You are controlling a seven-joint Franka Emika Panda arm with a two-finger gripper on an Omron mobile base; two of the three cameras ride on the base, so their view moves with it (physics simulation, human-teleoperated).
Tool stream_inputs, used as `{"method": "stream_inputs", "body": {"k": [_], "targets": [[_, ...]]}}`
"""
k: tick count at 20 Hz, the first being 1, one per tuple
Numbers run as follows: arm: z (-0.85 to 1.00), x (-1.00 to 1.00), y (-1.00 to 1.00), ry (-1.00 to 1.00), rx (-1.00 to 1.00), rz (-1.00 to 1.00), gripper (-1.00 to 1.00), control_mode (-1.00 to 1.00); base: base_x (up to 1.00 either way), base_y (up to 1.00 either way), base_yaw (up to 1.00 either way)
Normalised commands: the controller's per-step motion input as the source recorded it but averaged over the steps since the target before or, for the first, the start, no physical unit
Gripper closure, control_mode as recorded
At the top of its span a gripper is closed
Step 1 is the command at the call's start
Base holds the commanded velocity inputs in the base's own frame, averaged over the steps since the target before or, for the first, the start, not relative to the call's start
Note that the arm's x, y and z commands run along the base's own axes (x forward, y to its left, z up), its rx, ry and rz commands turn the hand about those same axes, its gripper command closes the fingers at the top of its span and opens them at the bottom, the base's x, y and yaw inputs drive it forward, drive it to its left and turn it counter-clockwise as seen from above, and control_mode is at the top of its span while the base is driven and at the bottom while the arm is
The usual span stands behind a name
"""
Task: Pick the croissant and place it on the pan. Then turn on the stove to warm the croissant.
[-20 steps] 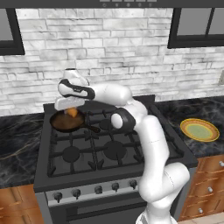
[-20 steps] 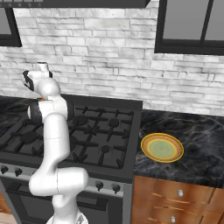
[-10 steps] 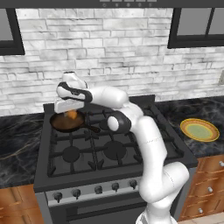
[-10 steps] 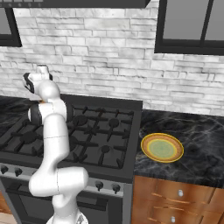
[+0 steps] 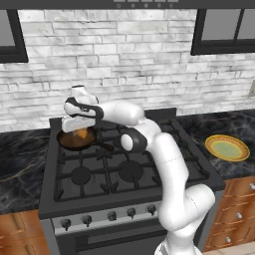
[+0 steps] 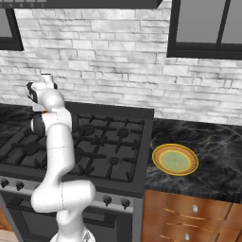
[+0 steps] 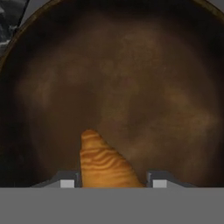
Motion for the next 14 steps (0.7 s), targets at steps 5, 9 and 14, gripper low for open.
{"method": "stream_inputs", "body": {"k": [5, 9, 14], "targets": [[-0.22, 0.04, 0.0, 0.0, 0.0, 0.0, 1.0, -1.0, 0.0, 0.0, 0.0], [-0.13, 0.2, 0.13, 0.0, 0.0, 0.0, 1.0, -1.0, 0.0, 0.0, 0.0], [-0.05, 0.3, 0.16, 0.0, 0.0, 0.0, 1.0, -1.0, 0.0, 0.0, 0.0]]}}
